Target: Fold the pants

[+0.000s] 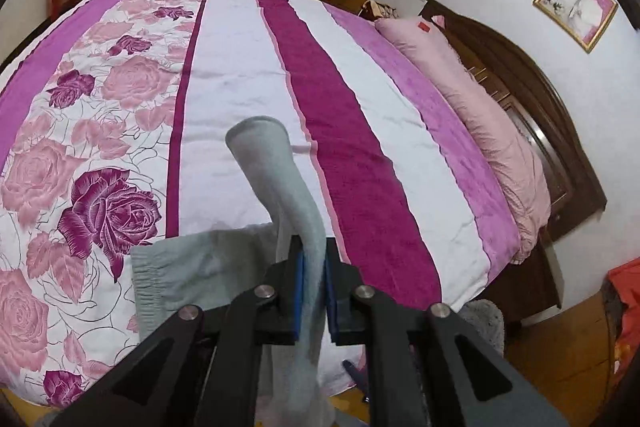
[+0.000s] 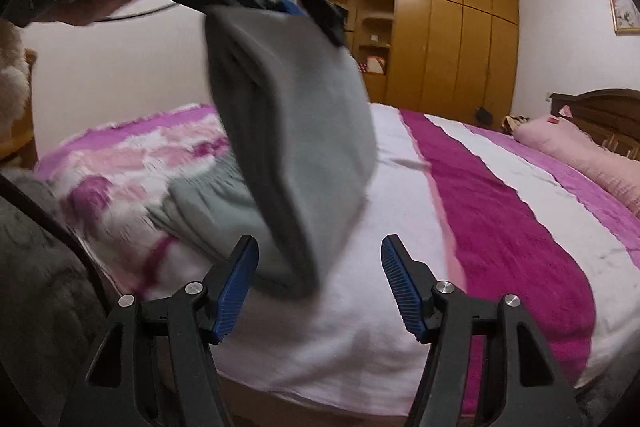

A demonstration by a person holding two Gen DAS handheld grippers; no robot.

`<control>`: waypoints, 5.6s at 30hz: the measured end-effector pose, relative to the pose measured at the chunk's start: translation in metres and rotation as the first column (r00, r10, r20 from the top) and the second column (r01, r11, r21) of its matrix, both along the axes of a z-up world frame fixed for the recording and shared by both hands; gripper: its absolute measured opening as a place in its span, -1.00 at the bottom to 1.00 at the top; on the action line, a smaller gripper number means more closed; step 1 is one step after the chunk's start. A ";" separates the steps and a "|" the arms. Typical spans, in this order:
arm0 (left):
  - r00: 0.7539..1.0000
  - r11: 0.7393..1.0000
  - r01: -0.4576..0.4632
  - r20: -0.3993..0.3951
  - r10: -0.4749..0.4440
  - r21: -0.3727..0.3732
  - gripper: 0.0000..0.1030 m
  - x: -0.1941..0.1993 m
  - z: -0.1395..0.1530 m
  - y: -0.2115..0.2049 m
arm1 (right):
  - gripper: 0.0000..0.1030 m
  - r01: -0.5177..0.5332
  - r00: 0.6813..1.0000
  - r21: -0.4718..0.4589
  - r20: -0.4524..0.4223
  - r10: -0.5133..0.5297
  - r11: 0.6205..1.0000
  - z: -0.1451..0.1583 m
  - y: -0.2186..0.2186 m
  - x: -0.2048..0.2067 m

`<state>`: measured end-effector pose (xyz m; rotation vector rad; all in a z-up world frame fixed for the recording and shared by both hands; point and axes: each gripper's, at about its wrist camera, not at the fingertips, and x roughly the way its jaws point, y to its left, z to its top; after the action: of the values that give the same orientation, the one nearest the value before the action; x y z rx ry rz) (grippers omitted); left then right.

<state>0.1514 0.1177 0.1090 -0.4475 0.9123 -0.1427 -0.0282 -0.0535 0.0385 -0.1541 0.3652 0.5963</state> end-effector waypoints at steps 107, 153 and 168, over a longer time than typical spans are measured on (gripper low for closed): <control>0.992 0.996 -0.086 -0.099 0.083 -0.035 0.40 -0.073 -0.111 0.077 | -0.09 -0.079 0.574 0.460 -0.704 0.417 0.885 -0.041 -0.051 0.143; 0.998 0.990 0.014 -0.057 -0.022 -0.140 -0.28 0.271 -0.144 -0.049 | -0.37 0.018 0.537 0.370 -0.787 0.303 0.929 -0.069 -0.141 0.455; 0.991 0.995 0.039 -0.123 -0.051 -0.096 0.82 0.252 -0.145 -0.045 | 0.08 0.105 0.540 0.372 -0.800 0.261 0.923 -0.060 -0.159 0.430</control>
<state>0.4038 0.0725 -0.0358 -0.5269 1.0427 -0.2008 0.4018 -0.2124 -0.0213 0.5440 1.1963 0.8028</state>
